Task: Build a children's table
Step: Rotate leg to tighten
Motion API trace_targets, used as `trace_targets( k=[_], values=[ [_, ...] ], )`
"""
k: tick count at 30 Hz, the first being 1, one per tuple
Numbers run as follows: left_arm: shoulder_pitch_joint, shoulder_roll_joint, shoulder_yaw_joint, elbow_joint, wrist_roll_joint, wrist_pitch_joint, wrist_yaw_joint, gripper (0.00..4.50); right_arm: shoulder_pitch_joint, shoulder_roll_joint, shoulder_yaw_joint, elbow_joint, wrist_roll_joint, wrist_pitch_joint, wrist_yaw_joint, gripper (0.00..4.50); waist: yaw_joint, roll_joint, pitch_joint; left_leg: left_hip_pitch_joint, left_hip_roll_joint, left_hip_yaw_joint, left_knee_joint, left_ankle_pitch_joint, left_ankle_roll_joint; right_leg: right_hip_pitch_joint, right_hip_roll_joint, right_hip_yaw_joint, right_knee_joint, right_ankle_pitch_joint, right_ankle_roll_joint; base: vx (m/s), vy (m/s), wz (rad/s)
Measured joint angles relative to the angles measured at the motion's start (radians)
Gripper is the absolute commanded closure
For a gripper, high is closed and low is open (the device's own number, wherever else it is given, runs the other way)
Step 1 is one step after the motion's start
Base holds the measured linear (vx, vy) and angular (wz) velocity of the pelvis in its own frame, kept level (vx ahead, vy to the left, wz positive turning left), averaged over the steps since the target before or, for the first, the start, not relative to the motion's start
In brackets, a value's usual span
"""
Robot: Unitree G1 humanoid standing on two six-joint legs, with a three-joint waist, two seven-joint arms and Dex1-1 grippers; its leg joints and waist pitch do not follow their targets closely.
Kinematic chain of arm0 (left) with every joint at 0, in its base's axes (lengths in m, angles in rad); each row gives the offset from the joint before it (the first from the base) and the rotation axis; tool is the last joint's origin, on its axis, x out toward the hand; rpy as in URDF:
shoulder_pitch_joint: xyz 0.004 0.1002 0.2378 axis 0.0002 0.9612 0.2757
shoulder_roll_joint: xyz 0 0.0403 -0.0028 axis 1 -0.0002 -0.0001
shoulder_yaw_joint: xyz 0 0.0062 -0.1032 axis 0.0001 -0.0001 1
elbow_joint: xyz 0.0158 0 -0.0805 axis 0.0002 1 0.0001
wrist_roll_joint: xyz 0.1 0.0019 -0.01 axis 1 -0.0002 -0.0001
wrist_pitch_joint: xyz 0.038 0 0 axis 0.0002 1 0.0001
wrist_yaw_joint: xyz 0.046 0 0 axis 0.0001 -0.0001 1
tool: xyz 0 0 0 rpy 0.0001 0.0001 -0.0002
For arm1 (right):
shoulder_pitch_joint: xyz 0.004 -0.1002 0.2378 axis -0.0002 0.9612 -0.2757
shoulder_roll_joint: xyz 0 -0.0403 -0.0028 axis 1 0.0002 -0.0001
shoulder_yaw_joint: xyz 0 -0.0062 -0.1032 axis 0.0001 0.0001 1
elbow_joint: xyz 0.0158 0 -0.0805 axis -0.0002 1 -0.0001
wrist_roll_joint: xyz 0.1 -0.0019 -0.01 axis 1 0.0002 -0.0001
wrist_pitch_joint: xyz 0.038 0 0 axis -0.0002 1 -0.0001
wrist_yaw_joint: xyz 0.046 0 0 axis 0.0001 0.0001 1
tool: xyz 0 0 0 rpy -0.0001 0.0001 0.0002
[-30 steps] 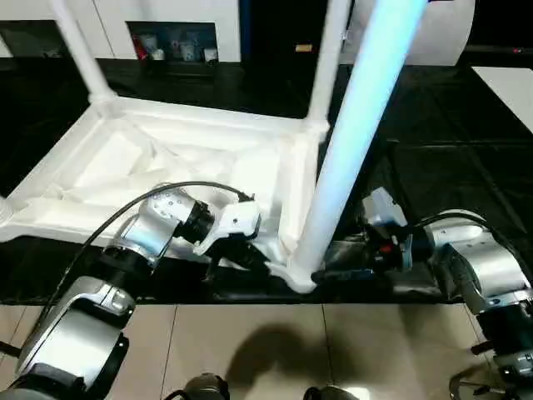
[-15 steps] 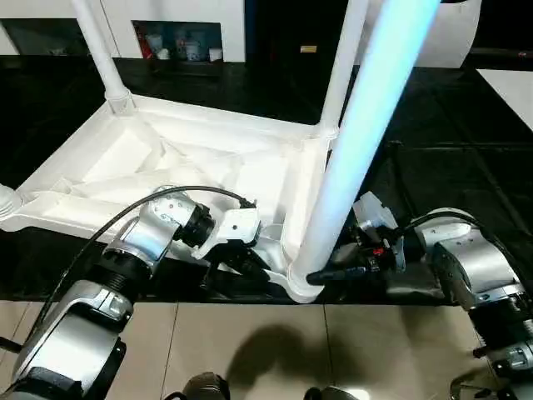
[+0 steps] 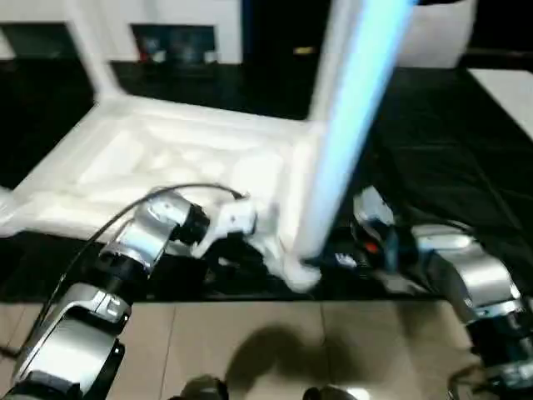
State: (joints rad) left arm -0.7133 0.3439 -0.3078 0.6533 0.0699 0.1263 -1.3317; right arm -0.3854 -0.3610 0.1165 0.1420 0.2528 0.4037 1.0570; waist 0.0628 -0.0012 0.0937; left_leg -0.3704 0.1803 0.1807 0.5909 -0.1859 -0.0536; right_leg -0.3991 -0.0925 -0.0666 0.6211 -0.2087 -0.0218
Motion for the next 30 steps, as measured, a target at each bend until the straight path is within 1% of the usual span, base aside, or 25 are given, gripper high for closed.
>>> trace_targets(
  k=[2,3,4,5,6,10,12,13,16,18,21,22,24,27,29,30],
  values=[
    [-0.004,-0.028,0.018,0.006,0.003,0.046,0.07,4.5,-0.004,0.047,-0.029,0.001,-0.023,0.028,-0.107,2.59,-0.016,0.0,0.0,0.002,0.0,0.0,-0.002,0.0,-0.001,0.001,0.0,0.0,-0.003,-0.002,0.003,0.0,0.0,0.0],
    [-0.006,-0.036,0.021,0.007,0.003,0.057,0.089,4.5,-0.007,0.057,-0.033,0.001,-0.029,0.033,-0.138,2.59,-0.02,0.0,0.0,0.002,0.0,0.0,-0.003,0.0,-0.001,0.0,0.0,0.0,-0.004,-0.001,0.004,0.0,0.0,0.0],
    [-0.019,-0.062,0.045,0.035,0.006,0.09,0.154,4.5,-0.025,0.118,-0.061,0.022,-0.051,0.057,-0.231,2.59,-0.028,-0.001,-0.001,0.003,-0.001,0.0,-0.006,0.001,-0.001,0.002,0.001,0.0,-0.006,0.001,0.004,0.0,0.0,0.0],
    [-0.041,-0.085,0.062,0.063,0.011,0.116,0.211,4.5,-0.047,0.169,-0.082,0.042,-0.07,0.073,-0.321,2.59,-0.032,-0.001,-0.001,0.003,-0.001,0.0,-0.004,0.002,-0.002,0.0,0.001,0.001,-0.005,0.005,0.006,0.0,0.0,0.0],
    [-0.056,-0.101,0.067,0.076,0.017,0.134,0.251,4.5,-0.064,0.195,-0.089,0.053,-0.088,0.079,-0.383,2.59,-0.033,0.0,-0.001,0.002,-0.001,0.0,-0.005,0.002,-0.003,-0.002,0.001,0.001,-0.007,0.006,0.007,0.0,0.0,0.0],
    [-0.108,-0.182,0.111,0.146,0.023,0.186,0.428,4.5,-0.13,0.291,-0.123,0.117,-0.142,0.087,-0.615,2.6,-0.034,0.001,-0.002,0.003,-0.002,0.0,-0.008,0.002,-0.003,-0.001,0.001,0.002,-0.009,0.01,0.002,0.0,0.0,0.0],
    [-0.118,-0.206,0.118,0.157,0.025,0.194,0.482,4.5,-0.15,0.318,-0.132,0.134,-0.165,0.085,-0.686,2.6,-0.032,0.001,-0.002,0.003,-0.003,0.0,-0.01,0.002,-0.003,-0.001,0.001,0.002,-0.011,0.011,0.001,0.0,0.0,0.0],
    [-0.126,-0.22,0.125,0.167,0.027,0.199,0.512,4.5,-0.161,0.34,-0.142,0.148,-0.178,0.079,-0.724,1.91,-0.031,0.001,-0.003,0.003,-0.004,0.0,-0.012,0.002,-0.003,-0.001,0.001,0.003,-0.011,0.011,0.001,0.0,0.0,0.0],
    [-0.145,-0.25,0.132,0.186,0.038,0.202,0.556,4.5,-0.166,0.369,-0.15,0.163,-0.211,0.042,-0.79,1.84,-0.027,0.002,-0.003,0.002,-0.005,0.0,-0.016,0.003,-0.001,-0.002,0.0,0.002,-0.013,0.011,0.001,0.0,0.0,0.0],
    [-0.145,-0.251,0.131,0.186,0.041,0.199,0.556,4.5,-0.161,0.369,-0.15,0.165,-0.211,0.028,-0.793,1.53,-0.025,0.002,-0.003,0.002,-0.005,0.0,-0.018,0.005,0.001,-0.002,0.0,0.002,-0.014,0.01,0.002,0.0,0.0,0.0],
    [-0.145,-0.251,0.121,0.185,0.043,0.19,0.558,4.5,-0.151,0.369,-0.147,0.164,-0.21,0.008,-0.786,1.35,-0.024,0.002,-0.003,0.002,-0.005,0.0,-0.018,0.005,0.001,-0.002,0.0,0.002,-0.015,0.01,0.002,0.0,0.0,0.0],
    [-0.145,-0.249,0.114,0.184,0.044,0.185,0.555,4.5,-0.141,0.364,-0.145,0.162,-0.21,-0.008,-0.775,1.21,-0.022,0.002,-0.003,0.002,-0.005,0.0,-0.018,0.004,0.0,-0.002,0.0,0.002,-0.015,0.01,0.002,0.0,0.0,0.0],
    [-0.138,-0.238,0.098,0.175,0.046,0.164,0.531,4.5,-0.118,0.324,-0.128,0.156,-0.21,-0.048,-0.709,0.95,-0.02,0.002,-0.003,0.002,-0.005,0.0,-0.019,0.004,-0.001,-0.002,0.0,0.002,-0.016,0.01,0.002,0.0,0.0,0.0],
    [-0.127,-0.217,0.084,0.157,0.053,0.135,0.481,4.5,-0.091,0.255,-0.103,0.139,-0.198,-0.083,-0.584,0.9,-0.019,0.002,-0.003,0.002,-0.005,0.0,-0.021,0.005,0.001,-0.002,0.0,0.001,-0.017,0.01,0.002,0.0,0.0,0.0],
    [-0.117,-0.193,0.073,0.147,0.053,0.103,0.436,4.5,-0.071,0.191,-0.085,0.13,-0.181,-0.113,-0.483,0.57,-0.017,0.003,-0.002,0.001,-0.004,0.0,-0.022,0.005,0.002,-0.003,0.001,0.0,-0.018,0.01,0.002,0.0,0.0,0.0],
    [-0.112,-0.185,0.072,0.145,0.052,0.087,0.416,4.5,-0.063,0.158,-0.076,0.125,-0.176,-0.127,-0.435,0.51,-0.017,0.003,-0.002,0.001,-0.004,0.0,-0.023,0.006,0.003,-0.003,0.001,0.0,-0.019,0.01,0.002,0.0,0.0,0.0]
  ],
)
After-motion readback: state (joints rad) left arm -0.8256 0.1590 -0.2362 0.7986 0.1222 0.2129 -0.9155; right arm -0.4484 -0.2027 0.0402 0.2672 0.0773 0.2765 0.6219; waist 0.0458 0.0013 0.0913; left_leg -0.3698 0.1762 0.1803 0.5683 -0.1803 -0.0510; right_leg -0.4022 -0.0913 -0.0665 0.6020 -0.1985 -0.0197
